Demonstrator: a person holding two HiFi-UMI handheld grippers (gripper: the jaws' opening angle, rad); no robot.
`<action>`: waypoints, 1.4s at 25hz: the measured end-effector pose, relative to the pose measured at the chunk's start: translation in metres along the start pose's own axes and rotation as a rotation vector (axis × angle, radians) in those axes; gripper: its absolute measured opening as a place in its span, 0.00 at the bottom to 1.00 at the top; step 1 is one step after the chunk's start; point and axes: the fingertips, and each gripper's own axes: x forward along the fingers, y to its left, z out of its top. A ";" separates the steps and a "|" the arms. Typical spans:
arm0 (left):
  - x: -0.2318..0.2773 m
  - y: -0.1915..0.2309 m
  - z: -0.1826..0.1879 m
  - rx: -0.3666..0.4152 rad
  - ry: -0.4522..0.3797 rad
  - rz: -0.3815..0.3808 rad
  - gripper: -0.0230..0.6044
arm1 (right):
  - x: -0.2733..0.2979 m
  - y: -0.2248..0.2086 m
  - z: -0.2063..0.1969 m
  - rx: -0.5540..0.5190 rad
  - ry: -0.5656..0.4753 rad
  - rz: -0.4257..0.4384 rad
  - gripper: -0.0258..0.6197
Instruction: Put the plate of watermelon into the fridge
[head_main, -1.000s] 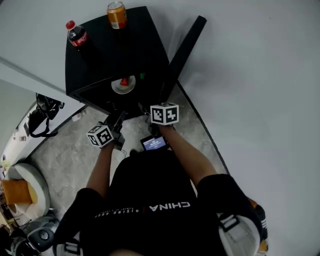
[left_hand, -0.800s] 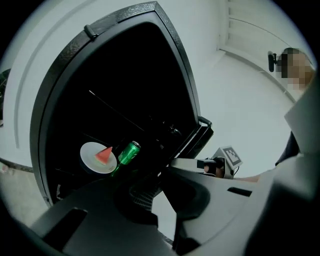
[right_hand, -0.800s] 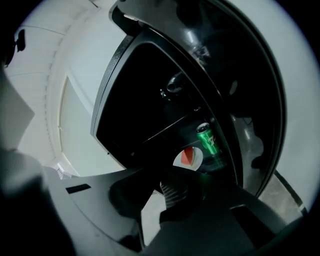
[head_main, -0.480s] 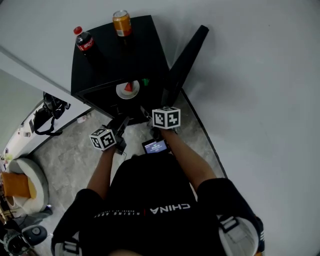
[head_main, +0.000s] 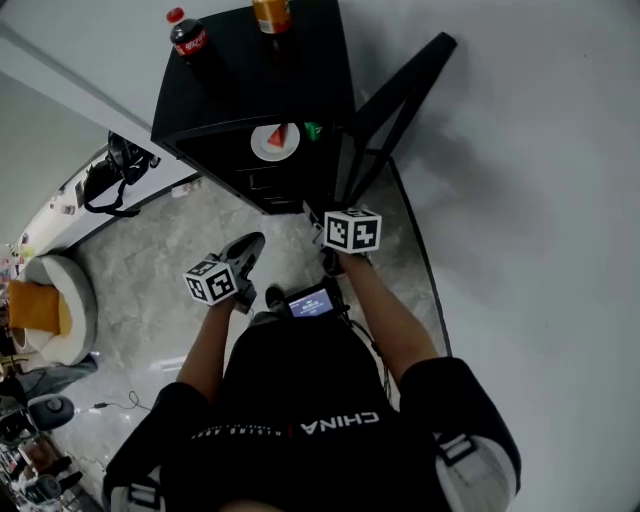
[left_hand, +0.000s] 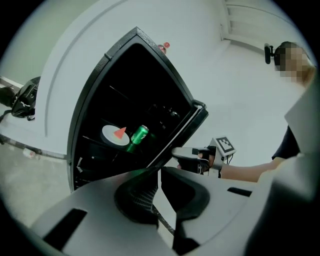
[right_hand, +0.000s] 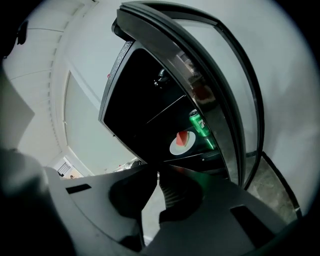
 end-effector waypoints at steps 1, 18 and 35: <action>-0.008 -0.003 -0.009 -0.008 0.014 0.008 0.08 | -0.005 0.002 -0.006 0.011 0.002 -0.004 0.08; -0.158 -0.028 -0.095 0.034 -0.017 -0.091 0.08 | -0.076 0.096 -0.134 -0.010 -0.101 -0.123 0.08; -0.296 -0.048 -0.209 0.016 -0.005 -0.150 0.07 | -0.152 0.194 -0.291 -0.055 -0.136 -0.196 0.08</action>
